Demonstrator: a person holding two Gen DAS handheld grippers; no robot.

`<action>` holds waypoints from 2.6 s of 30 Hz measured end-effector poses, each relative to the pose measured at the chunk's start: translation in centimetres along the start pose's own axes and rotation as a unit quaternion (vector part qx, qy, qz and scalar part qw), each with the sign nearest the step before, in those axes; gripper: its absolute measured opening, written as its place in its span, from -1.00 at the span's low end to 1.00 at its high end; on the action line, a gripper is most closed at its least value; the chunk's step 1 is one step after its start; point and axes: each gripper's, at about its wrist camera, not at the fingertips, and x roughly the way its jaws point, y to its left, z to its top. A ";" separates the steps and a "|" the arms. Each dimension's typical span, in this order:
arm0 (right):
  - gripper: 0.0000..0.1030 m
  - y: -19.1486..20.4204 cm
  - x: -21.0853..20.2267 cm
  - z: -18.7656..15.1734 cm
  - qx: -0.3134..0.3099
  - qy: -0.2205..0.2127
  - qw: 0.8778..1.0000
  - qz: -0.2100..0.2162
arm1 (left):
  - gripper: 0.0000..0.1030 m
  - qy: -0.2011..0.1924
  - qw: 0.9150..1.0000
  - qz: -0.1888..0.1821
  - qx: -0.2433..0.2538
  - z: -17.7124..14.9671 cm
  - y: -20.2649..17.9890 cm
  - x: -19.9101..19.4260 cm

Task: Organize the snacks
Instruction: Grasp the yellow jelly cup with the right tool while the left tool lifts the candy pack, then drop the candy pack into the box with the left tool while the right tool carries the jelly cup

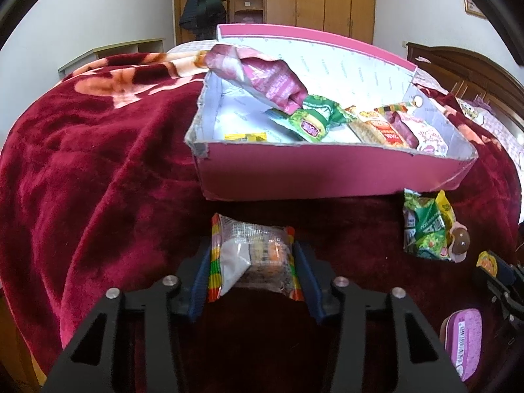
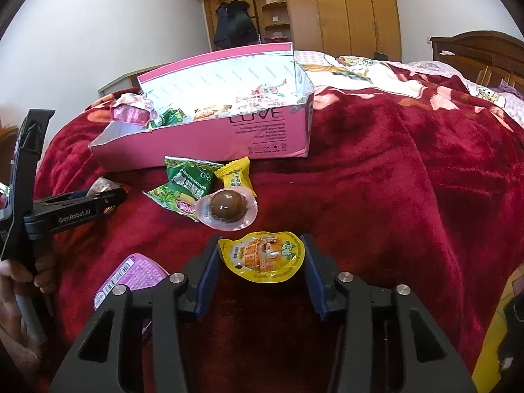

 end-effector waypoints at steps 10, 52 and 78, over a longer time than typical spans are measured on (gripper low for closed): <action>-0.21 0.6 -0.4 -0.1 -0.009 -0.006 1.000 -0.006 | -0.19 -0.006 1.000 -0.019 -0.010 -0.2 0.5 -1.2; -0.26 0.5 -2.2 0.5 0.014 -0.011 0.999 0.032 | -0.20 -0.062 0.996 -0.071 0.010 7.7 -3.0 -3.5; -0.26 -1.2 -3.4 7.8 0.007 -0.049 0.997 0.055 | -0.18 -0.038 0.998 -0.050 -0.005 7.7 -3.8 0.9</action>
